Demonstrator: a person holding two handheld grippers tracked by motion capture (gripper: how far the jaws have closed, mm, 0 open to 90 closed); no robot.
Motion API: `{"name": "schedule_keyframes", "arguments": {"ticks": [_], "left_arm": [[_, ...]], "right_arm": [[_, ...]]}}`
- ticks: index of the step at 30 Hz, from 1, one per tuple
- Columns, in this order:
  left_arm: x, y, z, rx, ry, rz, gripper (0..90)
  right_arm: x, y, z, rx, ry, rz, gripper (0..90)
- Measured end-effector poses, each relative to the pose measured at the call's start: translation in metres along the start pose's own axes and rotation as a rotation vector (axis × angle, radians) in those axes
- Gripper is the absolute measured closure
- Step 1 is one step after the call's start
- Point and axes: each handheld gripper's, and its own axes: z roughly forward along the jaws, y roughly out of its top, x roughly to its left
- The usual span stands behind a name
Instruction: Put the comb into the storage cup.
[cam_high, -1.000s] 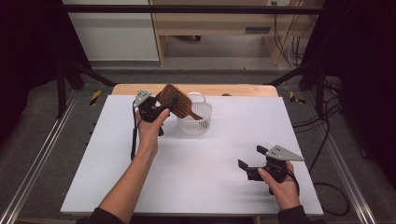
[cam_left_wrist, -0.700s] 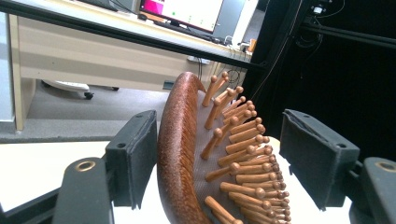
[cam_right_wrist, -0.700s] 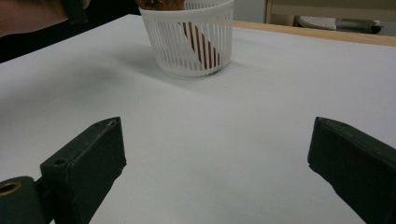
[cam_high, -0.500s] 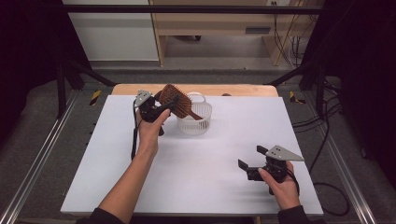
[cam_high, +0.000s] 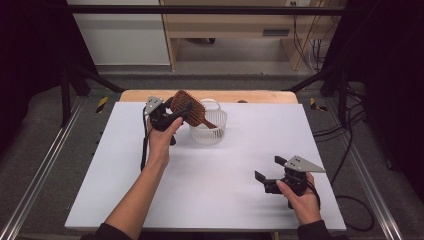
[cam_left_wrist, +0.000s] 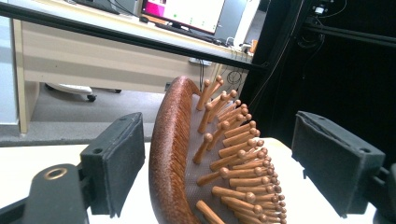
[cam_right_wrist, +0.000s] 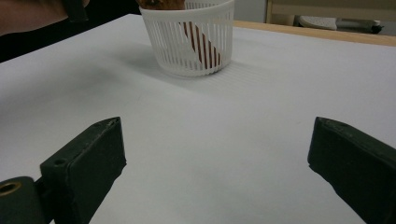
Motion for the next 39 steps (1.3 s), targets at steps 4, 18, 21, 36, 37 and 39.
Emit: {"name": "schedule_keyframes", "arguments": {"ticks": [4,18,21,36,37,39], "left_arm": [[-0.0004,0.0002,0.0001,-0.004,-0.002,-0.002,14.1],[-0.0041,0.0024,-0.0017,-0.007,0.015,0.027,5.4],[-0.0048,0.0030,-0.0024,-0.006,0.013,0.038,4.3],[-0.0079,0.0070,-0.0065,-0.022,0.022,0.095,4.5],[-0.0081,0.0072,-0.0066,-0.023,0.023,0.098,4.5],[-0.0082,0.0075,-0.0070,-0.025,0.027,0.103,4.6]], "right_arm": [[-0.0001,-0.0001,-0.0001,0.001,0.000,0.001,4.6],[0.0003,-0.0002,0.0005,0.003,0.000,-0.002,4.5],[0.0004,-0.0002,0.0006,0.004,0.001,-0.003,4.5],[0.0007,-0.0002,0.0008,0.003,0.000,-0.005,4.5],[0.0007,-0.0002,0.0008,0.003,0.001,-0.005,4.5],[0.0008,-0.0002,0.0008,0.003,0.002,-0.005,4.5]]}}
